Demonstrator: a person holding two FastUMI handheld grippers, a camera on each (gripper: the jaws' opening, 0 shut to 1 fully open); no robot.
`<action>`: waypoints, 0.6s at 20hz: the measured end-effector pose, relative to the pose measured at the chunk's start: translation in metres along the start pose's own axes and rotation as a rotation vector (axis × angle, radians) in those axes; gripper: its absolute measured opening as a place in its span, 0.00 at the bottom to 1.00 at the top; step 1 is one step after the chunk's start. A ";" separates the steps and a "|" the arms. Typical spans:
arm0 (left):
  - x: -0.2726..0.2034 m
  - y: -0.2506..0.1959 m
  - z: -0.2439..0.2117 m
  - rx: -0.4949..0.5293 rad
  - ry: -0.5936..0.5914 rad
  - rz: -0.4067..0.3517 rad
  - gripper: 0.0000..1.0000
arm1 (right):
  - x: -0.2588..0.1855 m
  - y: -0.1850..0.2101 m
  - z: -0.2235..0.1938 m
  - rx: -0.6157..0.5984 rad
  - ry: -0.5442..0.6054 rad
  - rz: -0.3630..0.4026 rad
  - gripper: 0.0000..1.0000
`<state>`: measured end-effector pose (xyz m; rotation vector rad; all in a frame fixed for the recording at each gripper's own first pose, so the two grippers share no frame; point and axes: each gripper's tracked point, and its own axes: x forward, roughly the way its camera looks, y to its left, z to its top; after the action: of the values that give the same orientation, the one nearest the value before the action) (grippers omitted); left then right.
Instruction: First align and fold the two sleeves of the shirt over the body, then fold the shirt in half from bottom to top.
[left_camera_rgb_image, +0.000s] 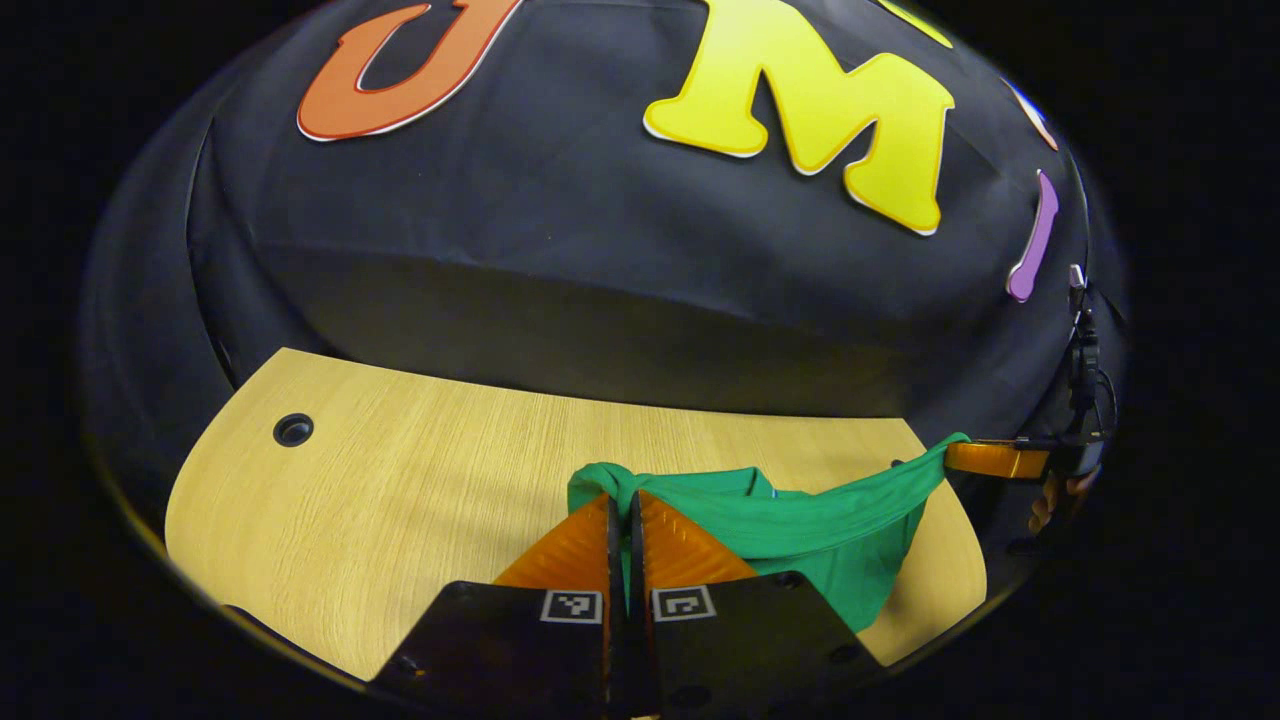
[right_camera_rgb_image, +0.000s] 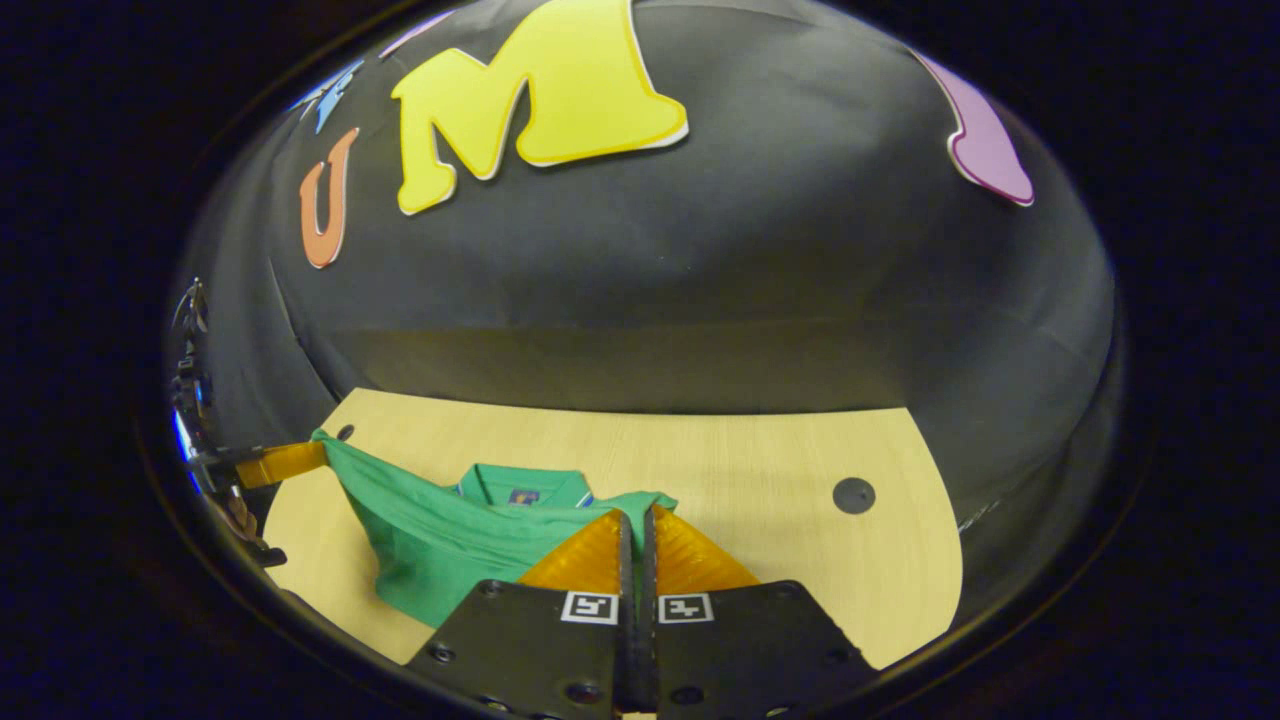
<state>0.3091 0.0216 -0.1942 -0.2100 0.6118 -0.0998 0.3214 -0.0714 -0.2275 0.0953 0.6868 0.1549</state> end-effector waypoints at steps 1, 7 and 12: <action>0.012 0.005 -0.004 -0.002 0.006 0.012 0.06 | 0.013 -0.005 -0.004 0.007 0.003 -0.001 0.00; 0.072 0.030 -0.039 0.012 0.058 0.057 0.06 | 0.079 -0.016 -0.044 0.027 0.091 0.005 0.00; 0.094 0.034 -0.056 0.043 0.093 0.072 0.12 | 0.102 -0.016 -0.062 -0.009 0.127 -0.011 0.02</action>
<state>0.3542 0.0308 -0.2992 -0.1418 0.7084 -0.0533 0.3615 -0.0676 -0.3408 0.0733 0.8126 0.1545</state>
